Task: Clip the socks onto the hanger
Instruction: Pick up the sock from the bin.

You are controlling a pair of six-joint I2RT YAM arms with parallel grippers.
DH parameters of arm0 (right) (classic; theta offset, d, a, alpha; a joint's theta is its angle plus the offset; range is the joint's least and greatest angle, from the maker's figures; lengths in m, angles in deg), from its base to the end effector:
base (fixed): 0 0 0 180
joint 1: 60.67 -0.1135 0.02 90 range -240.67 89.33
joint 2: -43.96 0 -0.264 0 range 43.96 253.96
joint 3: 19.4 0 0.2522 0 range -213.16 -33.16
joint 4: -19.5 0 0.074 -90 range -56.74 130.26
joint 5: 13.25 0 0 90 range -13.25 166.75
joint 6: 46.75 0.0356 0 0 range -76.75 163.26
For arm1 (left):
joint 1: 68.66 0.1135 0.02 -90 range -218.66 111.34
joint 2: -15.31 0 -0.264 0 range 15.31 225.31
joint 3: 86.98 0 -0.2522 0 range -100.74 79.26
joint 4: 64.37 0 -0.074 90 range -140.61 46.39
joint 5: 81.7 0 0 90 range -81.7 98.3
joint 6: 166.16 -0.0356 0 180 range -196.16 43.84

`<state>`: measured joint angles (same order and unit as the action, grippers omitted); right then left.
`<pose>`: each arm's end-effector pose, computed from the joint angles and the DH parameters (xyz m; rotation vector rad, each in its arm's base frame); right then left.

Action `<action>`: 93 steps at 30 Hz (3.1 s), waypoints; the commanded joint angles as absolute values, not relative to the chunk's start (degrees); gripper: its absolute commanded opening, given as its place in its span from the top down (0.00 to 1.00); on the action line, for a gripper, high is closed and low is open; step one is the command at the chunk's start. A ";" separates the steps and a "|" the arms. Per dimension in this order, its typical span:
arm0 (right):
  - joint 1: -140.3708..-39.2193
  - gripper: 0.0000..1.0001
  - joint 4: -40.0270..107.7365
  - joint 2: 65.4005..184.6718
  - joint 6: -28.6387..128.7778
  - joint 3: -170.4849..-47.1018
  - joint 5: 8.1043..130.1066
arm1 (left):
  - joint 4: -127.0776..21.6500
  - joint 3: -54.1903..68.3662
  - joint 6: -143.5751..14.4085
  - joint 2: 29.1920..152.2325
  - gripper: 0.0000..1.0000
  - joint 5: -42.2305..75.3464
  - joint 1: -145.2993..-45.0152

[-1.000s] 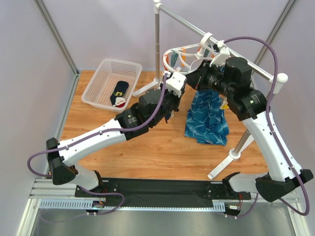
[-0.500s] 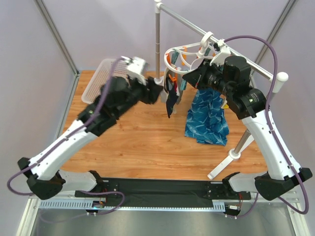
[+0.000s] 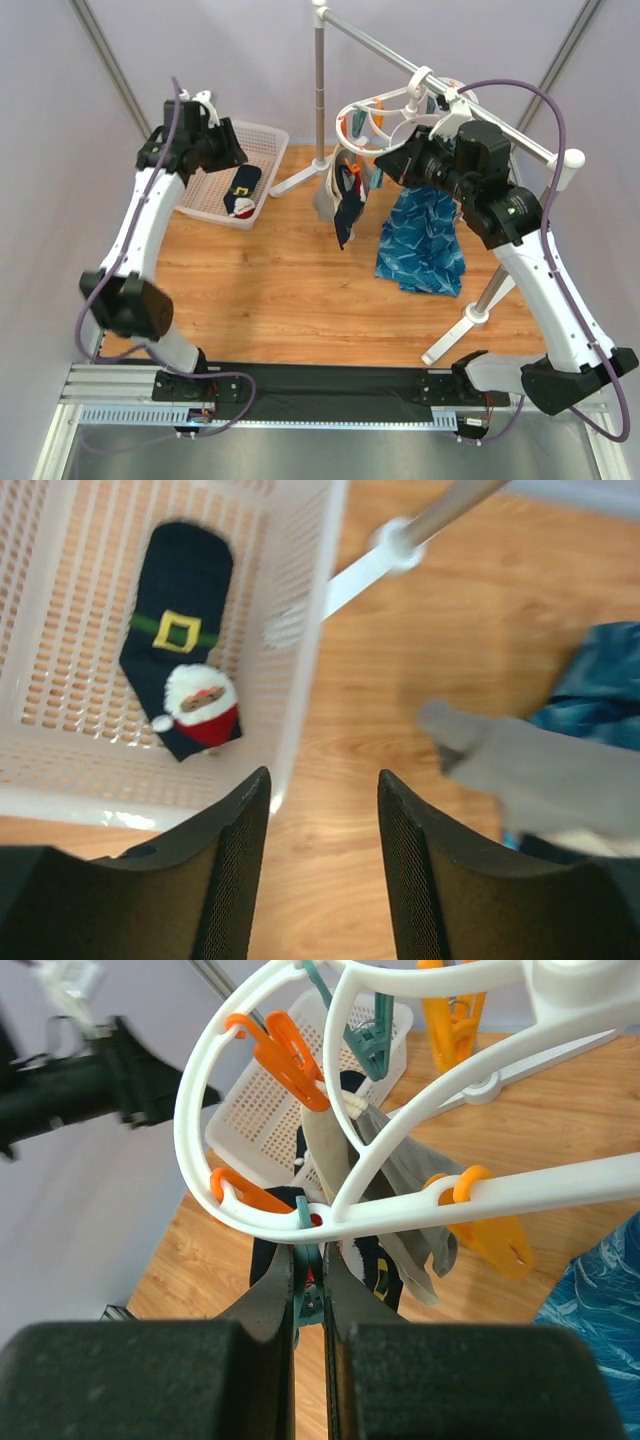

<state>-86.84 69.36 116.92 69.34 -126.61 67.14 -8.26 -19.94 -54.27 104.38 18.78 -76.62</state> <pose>0.2273 0.1183 0.4785 -0.1232 1.9101 0.7826 0.3344 -0.0533 0.4215 -0.1535 2.1587 -0.4987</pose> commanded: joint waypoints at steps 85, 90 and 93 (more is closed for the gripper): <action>-86.95 1.00 61.12 117.08 73.67 -122.19 60.93 | -22.56 -9.21 -26.78 108.93 1.00 54.96 -67.60; -87.04 1.00 59.37 117.52 75.41 -122.37 60.40 | -35.02 4.96 -13.35 92.61 1.00 60.15 -68.22; -87.03 1.00 56.82 117.17 78.05 -121.49 59.96 | -47.41 17.44 2.10 80.76 1.00 57.35 -68.48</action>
